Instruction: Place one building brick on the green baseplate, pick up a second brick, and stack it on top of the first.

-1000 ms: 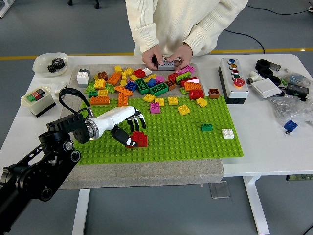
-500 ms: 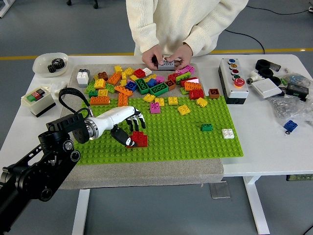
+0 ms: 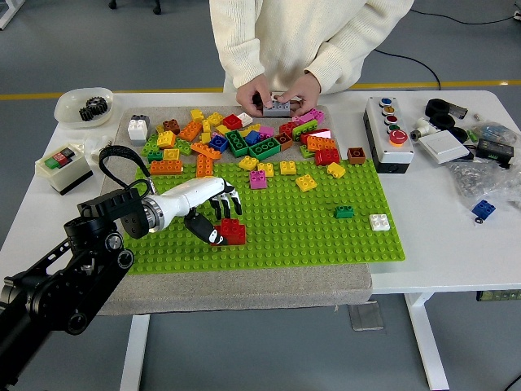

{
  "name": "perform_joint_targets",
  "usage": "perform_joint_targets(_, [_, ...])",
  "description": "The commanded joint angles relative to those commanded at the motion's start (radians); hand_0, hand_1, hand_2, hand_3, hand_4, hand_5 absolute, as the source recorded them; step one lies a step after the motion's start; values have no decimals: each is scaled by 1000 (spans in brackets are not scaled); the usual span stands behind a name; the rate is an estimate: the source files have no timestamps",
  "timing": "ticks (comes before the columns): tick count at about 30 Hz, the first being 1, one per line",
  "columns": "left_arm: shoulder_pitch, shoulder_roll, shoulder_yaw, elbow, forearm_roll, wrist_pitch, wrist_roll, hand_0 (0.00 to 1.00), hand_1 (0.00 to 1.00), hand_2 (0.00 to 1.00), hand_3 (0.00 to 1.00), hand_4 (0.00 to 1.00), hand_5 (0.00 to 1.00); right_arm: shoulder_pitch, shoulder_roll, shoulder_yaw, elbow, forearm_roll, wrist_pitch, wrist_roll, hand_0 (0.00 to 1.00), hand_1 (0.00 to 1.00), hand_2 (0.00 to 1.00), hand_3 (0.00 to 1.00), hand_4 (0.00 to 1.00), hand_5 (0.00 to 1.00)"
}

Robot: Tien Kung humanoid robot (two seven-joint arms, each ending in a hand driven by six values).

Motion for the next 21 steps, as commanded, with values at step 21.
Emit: perform_joint_targets(21, [0, -1, 2, 4, -10, 8, -3, 603, 465, 467, 508, 998, 31, -1, 1, -2, 0, 0, 1, 1, 748, 656, 727, 617, 860, 342])
